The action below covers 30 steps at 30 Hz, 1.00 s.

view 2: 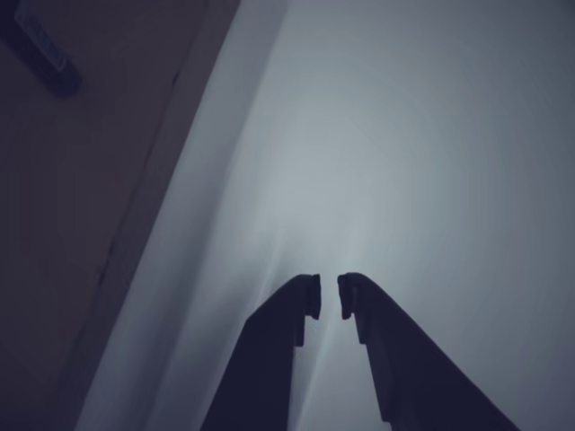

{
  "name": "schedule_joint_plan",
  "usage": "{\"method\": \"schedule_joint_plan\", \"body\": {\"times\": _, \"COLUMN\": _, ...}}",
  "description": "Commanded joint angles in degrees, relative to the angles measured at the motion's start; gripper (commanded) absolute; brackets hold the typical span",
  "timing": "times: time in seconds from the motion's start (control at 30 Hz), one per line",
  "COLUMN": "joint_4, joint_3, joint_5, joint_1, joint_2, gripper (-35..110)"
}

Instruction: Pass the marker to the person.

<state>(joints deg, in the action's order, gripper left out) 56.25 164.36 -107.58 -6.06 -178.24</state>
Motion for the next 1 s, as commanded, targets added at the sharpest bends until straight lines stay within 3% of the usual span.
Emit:
{"method": "schedule_joint_plan", "body": {"times": 0.0, "joint_4": -1.1, "joint_3": -6.8, "joint_5": -2.1, "joint_1": -1.0, "joint_2": 2.2, "gripper": 4}}
{"method": "schedule_joint_plan", "body": {"times": 0.17, "joint_4": -5.0, "joint_3": -11.5, "joint_5": -6.3, "joint_1": -1.2, "joint_2": 5.6, "gripper": 4}}
{"method": "schedule_joint_plan", "body": {"times": 0.37, "joint_4": -16.5, "joint_3": -9.6, "joint_5": -8.9, "joint_1": -2.2, "joint_2": 7.5, "gripper": 5}}
{"method": "schedule_joint_plan", "body": {"times": 0.67, "joint_4": -25.6, "joint_3": -8.1, "joint_5": -5.9, "joint_1": -5.4, "joint_2": 10.7, "gripper": 6}}
{"method": "schedule_joint_plan", "body": {"times": 0.97, "joint_4": -26.3, "joint_3": -7.6, "joint_5": -2.5, "joint_1": -11.7, "joint_2": 11.2, "gripper": 7}}
